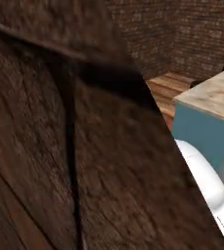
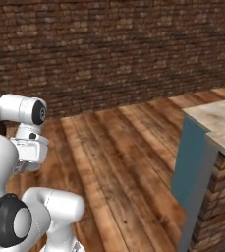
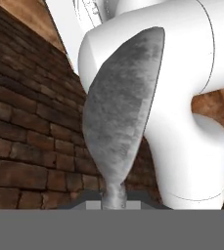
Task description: Take the fork and place it on the left side of the plate. Then take the spoon and place it on the right side of the plate. Make sure they're directly next to the plate.
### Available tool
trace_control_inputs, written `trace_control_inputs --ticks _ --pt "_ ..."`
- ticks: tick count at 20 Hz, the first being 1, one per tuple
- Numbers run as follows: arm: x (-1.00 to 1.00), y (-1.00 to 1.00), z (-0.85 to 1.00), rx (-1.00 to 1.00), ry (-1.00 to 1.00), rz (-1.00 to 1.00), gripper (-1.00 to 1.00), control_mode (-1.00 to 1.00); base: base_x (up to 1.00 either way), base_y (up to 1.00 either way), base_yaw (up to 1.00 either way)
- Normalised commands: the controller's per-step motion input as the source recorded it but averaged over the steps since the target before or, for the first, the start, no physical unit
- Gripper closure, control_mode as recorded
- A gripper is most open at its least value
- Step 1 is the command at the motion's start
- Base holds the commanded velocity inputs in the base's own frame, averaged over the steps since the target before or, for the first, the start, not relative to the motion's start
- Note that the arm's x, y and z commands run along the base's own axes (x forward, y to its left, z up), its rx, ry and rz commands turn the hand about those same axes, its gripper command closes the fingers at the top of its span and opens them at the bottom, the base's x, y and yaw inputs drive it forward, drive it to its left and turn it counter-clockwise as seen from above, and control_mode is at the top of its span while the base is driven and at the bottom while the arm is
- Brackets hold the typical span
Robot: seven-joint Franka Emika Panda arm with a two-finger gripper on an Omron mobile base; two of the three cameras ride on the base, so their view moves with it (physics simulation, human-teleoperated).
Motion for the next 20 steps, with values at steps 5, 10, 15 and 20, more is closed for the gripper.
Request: trace_control_inputs --ticks 5,10,15,20 --pt "0.0 0.0 0.0 0.0 0.0 0.0 1.0 1.0 1.0 0.79 -0.47" --pt "0.0 0.0 0.0 0.0 0.0 0.0 1.0 1.0 1.0 0.89 -0.53" --pt "0.0 0.0 0.0 0.0 0.0 0.0 1.0 1.0 1.0 0.95 -0.53" --pt "0.0 0.0 0.0 0.0 0.0 0.0 1.0 1.0 1.0 1.0 -0.46"
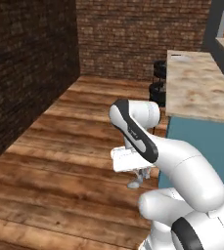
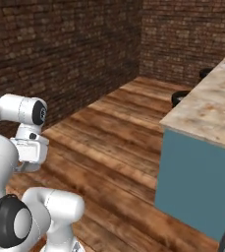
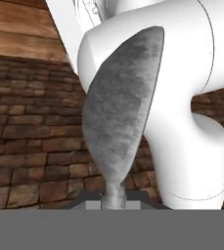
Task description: Take the fork and place it on the left side of the plate. Then take the spoon and place it on the right side of the plate. Make sure they're directly next to the plate.
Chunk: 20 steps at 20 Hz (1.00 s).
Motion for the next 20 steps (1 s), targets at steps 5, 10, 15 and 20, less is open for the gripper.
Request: trace_control_inputs --ticks 5,10,15,20 --pt "0.0 0.0 0.0 0.0 0.0 0.0 1.0 1.0 1.0 1.0 -0.42" --pt "0.0 0.0 0.0 0.0 0.0 0.0 1.0 1.0 1.0 1.0 -0.4" --pt "0.0 0.0 0.0 0.0 0.0 0.0 1.0 1.0 1.0 1.0 -0.41" --pt "0.0 0.0 0.0 0.0 0.0 0.0 1.0 1.0 1.0 0.94 -0.37"
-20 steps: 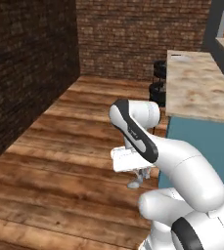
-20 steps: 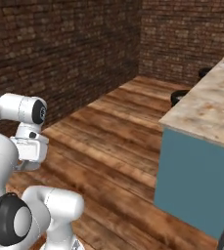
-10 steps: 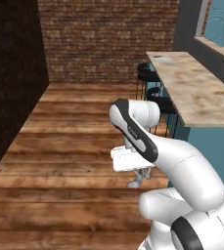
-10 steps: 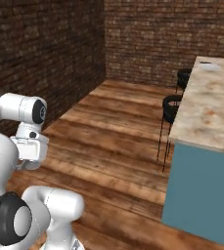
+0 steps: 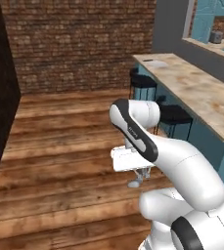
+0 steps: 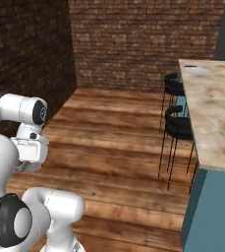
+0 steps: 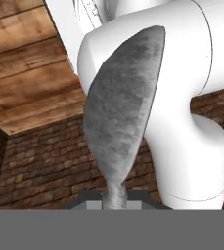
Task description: Take the fork and place it on the left side of the plate. Then take the spoon and place it on the right side of the plate. Make sure they're directly next to the plate.
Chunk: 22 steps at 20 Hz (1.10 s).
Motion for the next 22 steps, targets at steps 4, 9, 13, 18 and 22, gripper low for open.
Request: trace_control_inputs --ticks 4,9,13,18,22 --pt "0.0 0.0 0.0 0.0 0.0 0.0 1.0 1.0 1.0 0.94 -0.39" --pt "0.0 0.0 0.0 0.0 0.0 0.0 1.0 1.0 1.0 0.9 -0.39" --pt "0.0 0.0 0.0 0.0 0.0 0.0 1.0 1.0 1.0 0.88 -0.39" --pt "0.0 0.0 0.0 0.0 0.0 0.0 1.0 1.0 1.0 0.87 -0.39" --pt "0.0 0.0 0.0 0.0 0.0 0.0 1.0 1.0 1.0 0.85 -0.41"
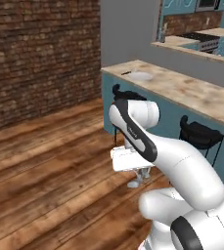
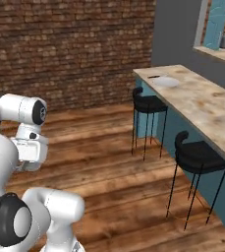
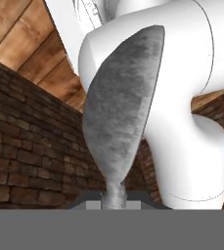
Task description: Take the fork and place it on the left side of the plate. Then take the spoon and place it on the right side of the plate. Make sure they're directly next to the plate.
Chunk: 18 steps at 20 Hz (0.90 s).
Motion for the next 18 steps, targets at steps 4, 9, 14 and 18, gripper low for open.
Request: trace_control_inputs --ticks 4,9,14,18 --pt "0.0 0.0 0.0 0.0 0.0 0.0 1.0 1.0 1.0 0.84 -0.43" --pt "0.0 0.0 0.0 0.0 0.0 0.0 1.0 1.0 1.0 0.87 -0.53" --pt "0.0 0.0 0.0 0.0 0.0 0.0 1.0 1.0 1.0 0.77 -0.62" --pt "0.0 0.0 0.0 0.0 0.0 0.0 1.0 1.0 1.0 0.73 -0.58"
